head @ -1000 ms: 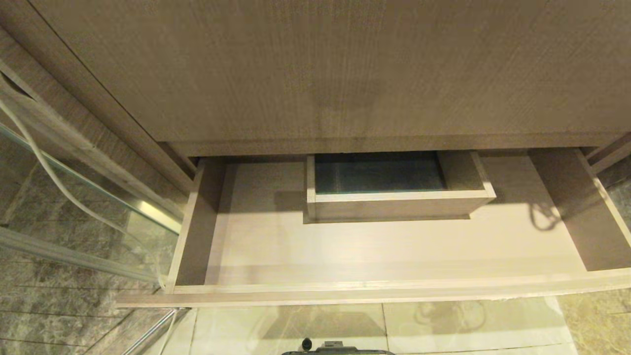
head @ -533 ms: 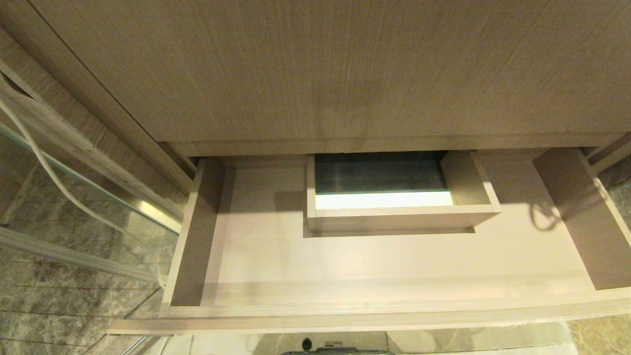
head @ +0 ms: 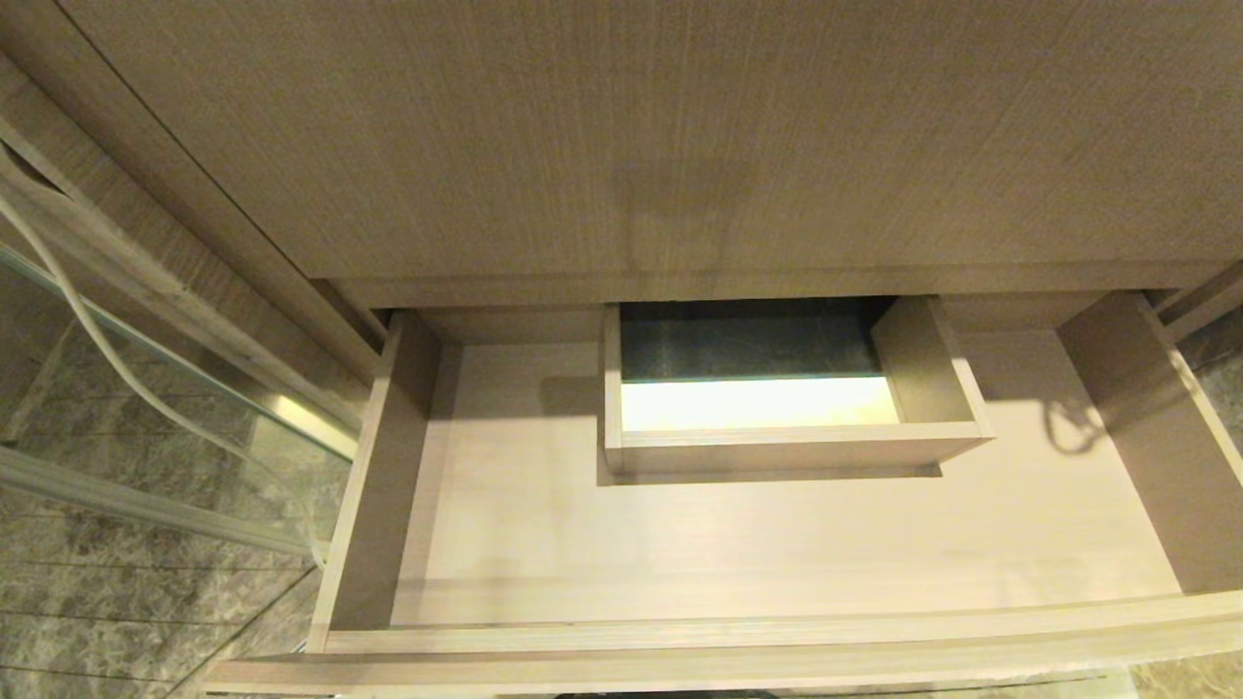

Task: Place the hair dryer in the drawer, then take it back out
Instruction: Pick up the hairdryer

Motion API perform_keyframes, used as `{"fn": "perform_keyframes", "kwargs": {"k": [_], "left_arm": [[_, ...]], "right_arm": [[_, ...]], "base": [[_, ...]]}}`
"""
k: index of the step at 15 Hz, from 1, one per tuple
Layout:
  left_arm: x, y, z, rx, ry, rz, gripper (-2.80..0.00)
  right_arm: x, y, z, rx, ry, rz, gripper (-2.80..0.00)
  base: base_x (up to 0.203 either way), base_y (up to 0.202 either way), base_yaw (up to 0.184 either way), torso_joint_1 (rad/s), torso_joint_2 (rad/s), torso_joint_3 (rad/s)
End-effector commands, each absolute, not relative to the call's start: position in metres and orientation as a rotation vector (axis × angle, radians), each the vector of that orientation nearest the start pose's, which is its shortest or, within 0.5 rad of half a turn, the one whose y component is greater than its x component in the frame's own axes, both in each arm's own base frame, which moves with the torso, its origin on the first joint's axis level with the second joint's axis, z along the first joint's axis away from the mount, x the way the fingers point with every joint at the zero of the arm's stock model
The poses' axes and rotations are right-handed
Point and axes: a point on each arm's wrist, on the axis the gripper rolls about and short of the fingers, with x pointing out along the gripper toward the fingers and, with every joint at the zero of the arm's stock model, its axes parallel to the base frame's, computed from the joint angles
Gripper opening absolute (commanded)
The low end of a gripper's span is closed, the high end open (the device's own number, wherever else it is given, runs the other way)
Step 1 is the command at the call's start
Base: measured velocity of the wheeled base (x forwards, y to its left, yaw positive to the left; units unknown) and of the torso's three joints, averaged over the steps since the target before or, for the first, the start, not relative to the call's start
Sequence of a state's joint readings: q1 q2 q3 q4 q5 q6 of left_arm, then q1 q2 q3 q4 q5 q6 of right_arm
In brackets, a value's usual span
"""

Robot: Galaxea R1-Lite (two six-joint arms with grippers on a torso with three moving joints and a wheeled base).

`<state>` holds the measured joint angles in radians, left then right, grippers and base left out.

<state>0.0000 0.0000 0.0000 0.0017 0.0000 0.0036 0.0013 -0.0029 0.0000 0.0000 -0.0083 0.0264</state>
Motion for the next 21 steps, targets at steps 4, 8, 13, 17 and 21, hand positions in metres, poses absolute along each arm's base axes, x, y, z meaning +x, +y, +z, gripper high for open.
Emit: {"fn": "perform_keyframes", "kwargs": {"k": [4, 8, 13, 17, 21], "left_arm": [[-0.0227, 0.0000, 0.0749, 0.004, 0.003, 0.000, -2.80], [-0.0227, 0.0000, 0.0750, 0.004, 0.003, 0.000, -2.80], [-0.0228, 0.0000, 0.0753, 0.005, 0.002, 0.000, -2.80], [-0.0227, 0.0000, 0.0749, 0.005, 0.003, 0.000, -2.80], [-0.0228, 0.0000, 0.0753, 0.005, 0.002, 0.000, -2.80]], "right_arm": [[-0.0229, -0.0003, 0.0754, 0.037, -0.002, -0.009, -2.80], [-0.0229, -0.0003, 0.0754, 0.035, -0.002, -0.009, -2.80], [-0.0229, -0.0002, 0.0754, 0.029, -0.002, -0.008, -2.80], [-0.0230, -0.0003, 0.0754, 0.038, -0.003, -0.009, -2.80], [-0.0229, -0.0003, 0.0754, 0.038, -0.002, -0.011, -2.80]], "base": [[0.000, 0.000, 0.000, 0.000, 0.00, 0.000], [0.000, 0.000, 0.000, 0.000, 0.00, 0.000], [0.000, 0.000, 0.000, 0.036, -0.01, -0.012], [0.000, 0.000, 0.000, 0.238, -0.40, -0.186], [0.000, 0.000, 0.000, 0.217, -0.44, -0.177]]}}
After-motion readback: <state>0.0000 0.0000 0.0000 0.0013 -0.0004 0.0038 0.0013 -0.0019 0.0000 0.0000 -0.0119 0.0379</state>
